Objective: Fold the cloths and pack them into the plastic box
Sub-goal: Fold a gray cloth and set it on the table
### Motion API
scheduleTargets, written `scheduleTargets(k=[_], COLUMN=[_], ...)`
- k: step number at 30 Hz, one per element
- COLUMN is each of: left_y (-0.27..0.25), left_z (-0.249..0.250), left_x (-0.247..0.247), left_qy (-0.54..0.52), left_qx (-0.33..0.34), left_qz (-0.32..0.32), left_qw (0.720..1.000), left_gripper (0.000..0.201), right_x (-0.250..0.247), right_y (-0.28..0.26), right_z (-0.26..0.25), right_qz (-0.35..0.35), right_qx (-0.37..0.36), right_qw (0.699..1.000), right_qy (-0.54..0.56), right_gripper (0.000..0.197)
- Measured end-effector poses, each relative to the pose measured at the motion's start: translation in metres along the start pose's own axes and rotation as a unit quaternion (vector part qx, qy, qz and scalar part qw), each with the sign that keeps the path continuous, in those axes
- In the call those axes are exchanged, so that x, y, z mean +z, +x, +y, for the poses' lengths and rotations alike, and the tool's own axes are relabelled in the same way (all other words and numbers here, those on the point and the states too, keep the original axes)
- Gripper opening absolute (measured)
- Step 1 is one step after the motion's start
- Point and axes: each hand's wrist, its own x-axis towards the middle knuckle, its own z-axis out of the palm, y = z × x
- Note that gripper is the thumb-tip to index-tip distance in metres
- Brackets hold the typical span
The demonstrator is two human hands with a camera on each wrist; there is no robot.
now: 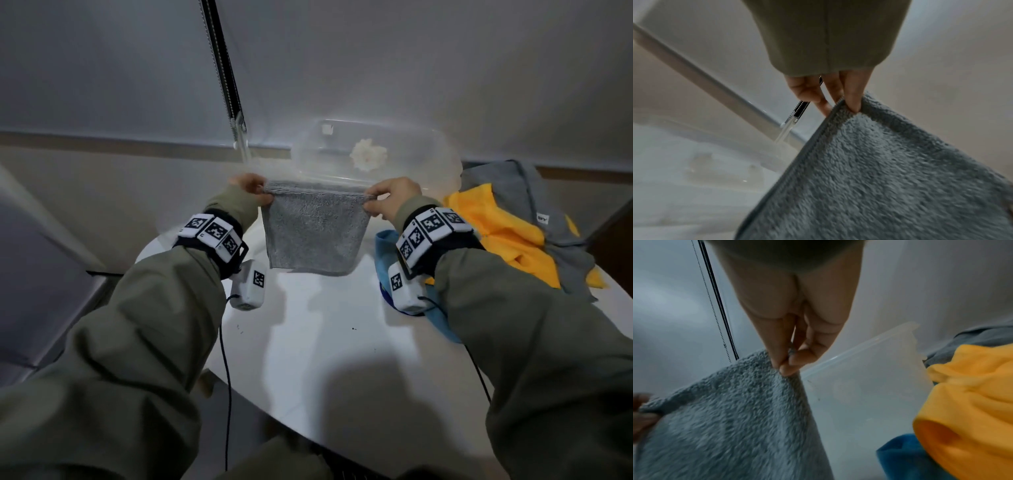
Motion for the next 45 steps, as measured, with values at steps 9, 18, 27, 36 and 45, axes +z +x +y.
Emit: scheduleTargets(k=[9, 18, 27, 36, 45], left_y=[-0.022, -0.053, -0.061, -0.050, -0.054], left_z=[-0.047, -0.082, -0.107, -0.103, -0.093], left_x=[-0.022, 0.013, 0.075, 0.063, 0.068], left_qy=[-0.026, 0.337, 0.571, 0.594, 0.534], left_qx=[0.005, -0.089, -0.077, -0.116, -0.103], left_qz=[-0.128, -0.284, -0.354, -0.348, -0.278], left_qw=[0.991, 0.893, 0.737, 0.716, 0.792], left_gripper=[0.038, 0.033, 0.111, 0.117, 0.045], right_x=[0.015, 0.059, 0.118, 0.119, 0.115], right_y=[-0.020, -0.037, -0.059, -0.059, -0.042], right_z=[0.027, 0.060, 0.081, 0.064, 0.077], right_qz=[-0.141, -0.382, -0.402, -0.410, -0.236], right_qx=[-0.014, 0.080, -0.033, -0.025, 0.163], right_qw=[0.988, 0.908, 0.809, 0.811, 0.947], right_qy=[0.067, -0.153, -0.427, -0.416, -0.145], right_gripper=[0.032, 0.024, 0.076, 0.072, 0.053])
